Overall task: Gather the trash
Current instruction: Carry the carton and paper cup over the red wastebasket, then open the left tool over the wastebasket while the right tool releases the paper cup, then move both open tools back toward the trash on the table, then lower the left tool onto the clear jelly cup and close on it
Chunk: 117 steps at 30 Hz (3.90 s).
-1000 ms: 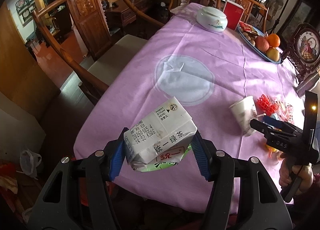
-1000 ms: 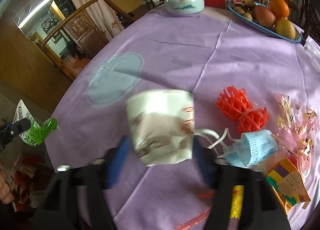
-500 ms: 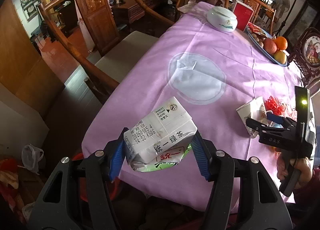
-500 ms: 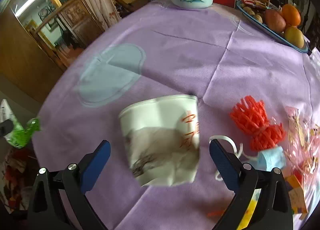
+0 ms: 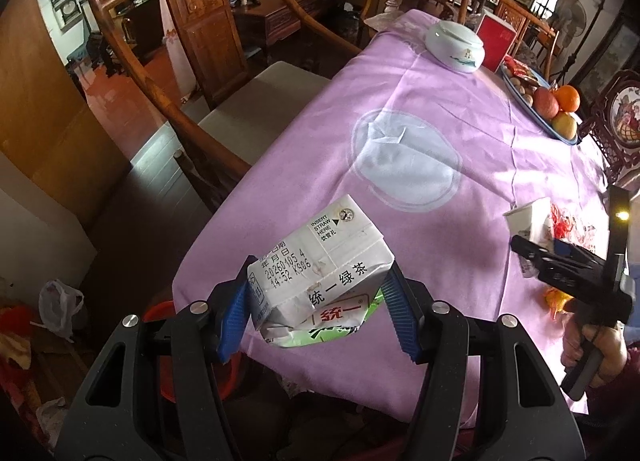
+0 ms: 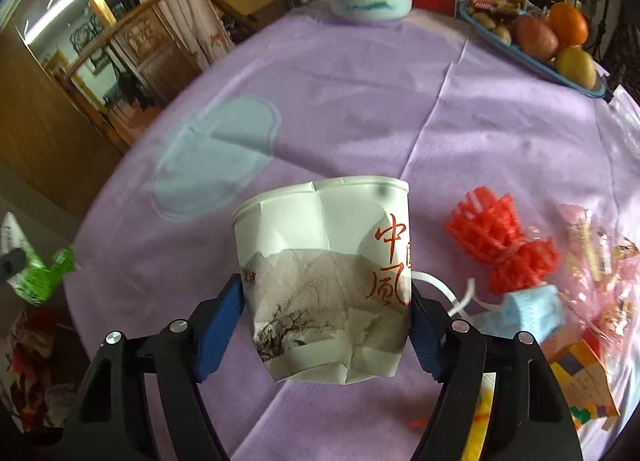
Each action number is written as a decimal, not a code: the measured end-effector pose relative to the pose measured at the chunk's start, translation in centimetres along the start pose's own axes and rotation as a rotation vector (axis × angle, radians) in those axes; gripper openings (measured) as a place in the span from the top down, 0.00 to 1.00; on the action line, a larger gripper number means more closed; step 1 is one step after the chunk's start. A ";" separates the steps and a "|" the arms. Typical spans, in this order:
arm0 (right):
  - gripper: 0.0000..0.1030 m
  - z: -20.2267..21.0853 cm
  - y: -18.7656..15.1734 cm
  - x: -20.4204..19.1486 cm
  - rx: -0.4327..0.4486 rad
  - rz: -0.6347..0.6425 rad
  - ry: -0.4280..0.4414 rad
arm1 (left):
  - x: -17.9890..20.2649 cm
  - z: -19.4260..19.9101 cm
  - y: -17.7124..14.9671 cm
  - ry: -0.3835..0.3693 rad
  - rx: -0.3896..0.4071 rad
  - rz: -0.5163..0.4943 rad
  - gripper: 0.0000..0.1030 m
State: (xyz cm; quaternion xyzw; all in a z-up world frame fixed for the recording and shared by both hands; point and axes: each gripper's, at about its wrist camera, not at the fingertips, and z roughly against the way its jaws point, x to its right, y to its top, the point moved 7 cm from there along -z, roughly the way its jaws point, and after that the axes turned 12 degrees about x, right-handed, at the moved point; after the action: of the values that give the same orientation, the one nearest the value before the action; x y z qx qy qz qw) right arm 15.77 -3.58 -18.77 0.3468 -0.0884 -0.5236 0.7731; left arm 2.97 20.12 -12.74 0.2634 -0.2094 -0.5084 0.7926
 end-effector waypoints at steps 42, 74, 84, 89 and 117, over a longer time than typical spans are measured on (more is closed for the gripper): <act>0.27 4.4 1.4 -27.6 -0.057 0.262 0.428 | -24.3 5.6 -10.9 0.235 -0.067 0.476 0.20; 0.16 3.6 -5.3 -43.3 -0.278 0.516 0.688 | -31.1 10.4 -15.3 0.375 -0.048 0.649 0.18; 0.16 2.7 -2.7 -36.7 -0.225 0.347 0.569 | -27.9 7.5 -11.8 0.284 -0.052 0.531 0.18; 0.16 3.4 -1.5 -32.1 -0.169 0.269 0.498 | -24.6 5.6 -9.1 0.216 -0.054 0.434 0.18; 0.15 15.3 -7.0 6.0 0.122 -0.325 -0.088 | 8.0 -1.5 -3.3 -0.204 -0.101 -0.200 0.17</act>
State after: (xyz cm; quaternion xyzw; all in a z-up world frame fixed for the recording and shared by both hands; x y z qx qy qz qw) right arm 5.53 -17.05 -13.15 0.3794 -0.0965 -0.6501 0.6513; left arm 4.74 12.01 -15.44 0.1896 -0.2355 -0.6190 0.7249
